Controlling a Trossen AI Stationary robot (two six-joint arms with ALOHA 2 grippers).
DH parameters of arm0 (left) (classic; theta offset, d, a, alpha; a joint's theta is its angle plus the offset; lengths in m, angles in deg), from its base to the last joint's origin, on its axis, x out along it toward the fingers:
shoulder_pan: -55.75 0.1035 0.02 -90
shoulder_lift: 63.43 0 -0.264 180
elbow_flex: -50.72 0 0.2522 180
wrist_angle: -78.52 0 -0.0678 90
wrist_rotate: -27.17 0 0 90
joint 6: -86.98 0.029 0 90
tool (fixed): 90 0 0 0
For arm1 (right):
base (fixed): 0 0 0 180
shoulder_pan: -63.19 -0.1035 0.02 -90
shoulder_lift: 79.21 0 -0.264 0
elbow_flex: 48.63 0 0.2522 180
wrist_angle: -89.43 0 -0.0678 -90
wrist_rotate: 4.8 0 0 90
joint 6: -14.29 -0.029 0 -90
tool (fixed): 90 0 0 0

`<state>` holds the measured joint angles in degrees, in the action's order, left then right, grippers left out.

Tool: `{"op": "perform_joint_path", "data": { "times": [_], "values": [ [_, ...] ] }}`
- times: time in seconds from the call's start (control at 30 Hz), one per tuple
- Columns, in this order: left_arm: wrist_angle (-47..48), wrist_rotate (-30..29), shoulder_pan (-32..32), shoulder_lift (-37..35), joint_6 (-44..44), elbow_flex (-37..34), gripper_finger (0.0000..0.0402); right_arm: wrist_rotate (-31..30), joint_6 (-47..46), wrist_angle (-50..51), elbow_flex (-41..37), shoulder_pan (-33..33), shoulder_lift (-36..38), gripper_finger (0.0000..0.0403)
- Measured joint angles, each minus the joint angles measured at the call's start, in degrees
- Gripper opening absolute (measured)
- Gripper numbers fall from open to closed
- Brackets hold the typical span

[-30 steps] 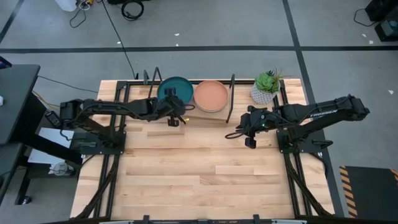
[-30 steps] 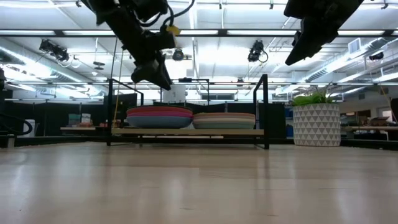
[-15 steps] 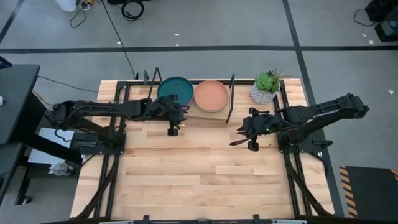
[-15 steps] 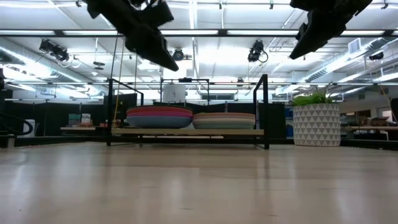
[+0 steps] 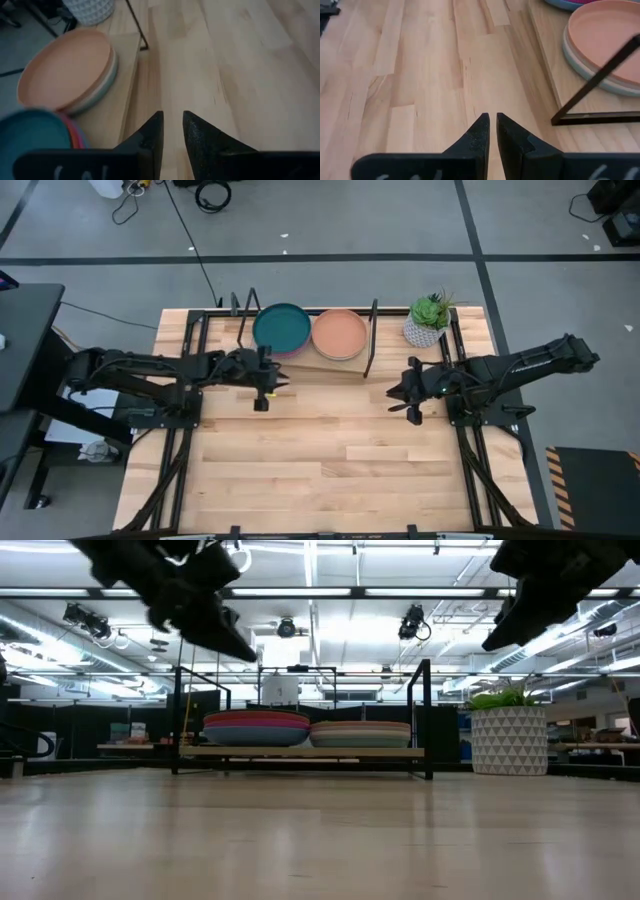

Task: Place and stack plates onto a shelf
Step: Return to Home Position

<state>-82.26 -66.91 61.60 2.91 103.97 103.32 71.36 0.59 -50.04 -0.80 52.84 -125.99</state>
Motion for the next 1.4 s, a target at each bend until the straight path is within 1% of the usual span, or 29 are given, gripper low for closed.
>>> {"op": "perform_joint_path", "data": {
  "times": [0.17, 0.33, 0.5, 0.6, 0.7, 0.83, 0.9, 1.0, 1.13, 1.33, 1.4],
  "values": [
    [-1.01, -0.06, 0.02, -7.17, -2.33, -4.68, 0.0069, -0.28, -0.27, -1.18, -3.15, 0.07, 6.75, 0.0039],
    [-1.89, -0.04, 0.02, -14.64, -4.41, -8.83, 0.0064, -2.41, -0.01, -1.94, -5.52, 0.09, 13.17, 0.0039],
    [-2.96, -0.06, 0.02, -21.78, -6.14, -14.19, 0.0064, -2.94, 0.19, -3.00, -7.60, 0.09, 17.48, 0.0039],
    [-5.20, -0.06, 0.02, -25.91, -7.18, -17.66, 0.0064, -3.23, 0.45, -4.44, -9.50, 0.22, 19.40, 0.0039],
    [-5.78, -0.12, 0.02, -30.11, -7.49, -20.27, 0.0064, -3.23, 0.84, -7.84, -11.63, 0.86, 20.65, 0.0039],
    [-6.46, -0.28, 0.06, -35.92, -7.54, -23.40, 0.0064, -3.17, 3.14, -17.03, -16.26, 2.55, 21.03, 0.0038],
    [-6.52, -0.65, 0.08, -38.69, -7.60, -24.71, 0.0064, -2.25, 3.82, -19.54, -18.28, 3.80, 20.98, 0.0034],
    [-6.46, -0.96, 0.08, -42.77, -7.79, -26.58, 0.0064, 0.21, 4.55, -21.21, -20.33, 6.02, 21.39, 0.0023],
    [-6.64, -1.36, 0.08, -47.48, -8.02, -29.09, 0.0064, 1.85, 5.46, -22.24, -22.39, 9.44, 22.99, 0.0008],
    [-6.90, -6.64, 0.08, -53.01, -7.72, -32.10, 0.0064, 5.30, 6.43, -22.72, -24.29, 14.16, 26.15, 0.0014],
    [-7.24, -7.96, 0.08, -54.52, -7.42, -32.81, 0.0064, 6.66, 7.68, -24.32, -25.44, 15.42, 27.19, 0.0017]
  ]
}}
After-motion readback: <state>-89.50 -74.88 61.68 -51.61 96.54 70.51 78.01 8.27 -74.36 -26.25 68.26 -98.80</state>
